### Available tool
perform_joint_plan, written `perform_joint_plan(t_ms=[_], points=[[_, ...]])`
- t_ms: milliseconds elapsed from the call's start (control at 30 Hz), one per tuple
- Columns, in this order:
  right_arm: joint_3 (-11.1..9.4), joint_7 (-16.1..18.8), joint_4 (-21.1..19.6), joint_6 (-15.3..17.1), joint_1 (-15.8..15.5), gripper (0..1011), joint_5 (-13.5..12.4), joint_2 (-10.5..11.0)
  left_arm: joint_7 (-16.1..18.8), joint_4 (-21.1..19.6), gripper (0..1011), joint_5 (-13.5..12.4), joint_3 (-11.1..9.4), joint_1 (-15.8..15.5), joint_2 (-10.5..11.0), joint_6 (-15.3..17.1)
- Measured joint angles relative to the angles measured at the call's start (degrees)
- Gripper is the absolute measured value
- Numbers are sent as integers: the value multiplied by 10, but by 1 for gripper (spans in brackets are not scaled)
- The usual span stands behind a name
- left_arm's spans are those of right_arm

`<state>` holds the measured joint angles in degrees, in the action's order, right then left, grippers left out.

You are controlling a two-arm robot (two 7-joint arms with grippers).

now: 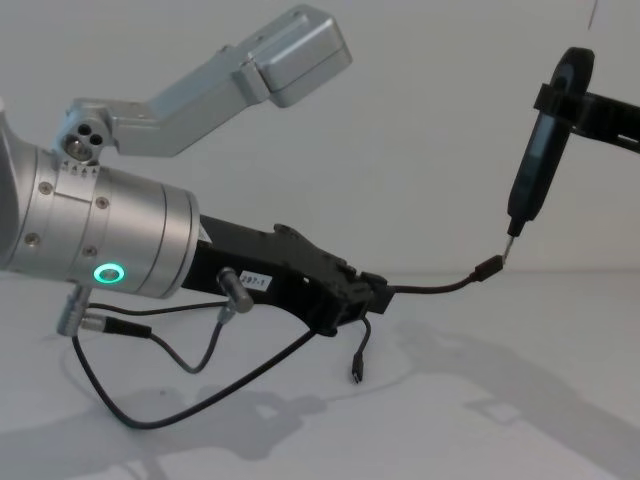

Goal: Pick up the data cable with the one hand.

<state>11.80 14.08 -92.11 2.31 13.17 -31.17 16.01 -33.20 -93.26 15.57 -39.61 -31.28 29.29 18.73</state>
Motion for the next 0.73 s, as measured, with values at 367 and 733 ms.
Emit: perform_joint_plan(t_ms=[367, 733], points=[[5, 1, -3, 3, 0, 279, -8, 7, 0, 0, 40, 0, 0, 0, 0, 0], [8, 2, -5, 7, 1, 279, -12, 10, 0, 0, 40, 0, 0, 0, 0, 0]])
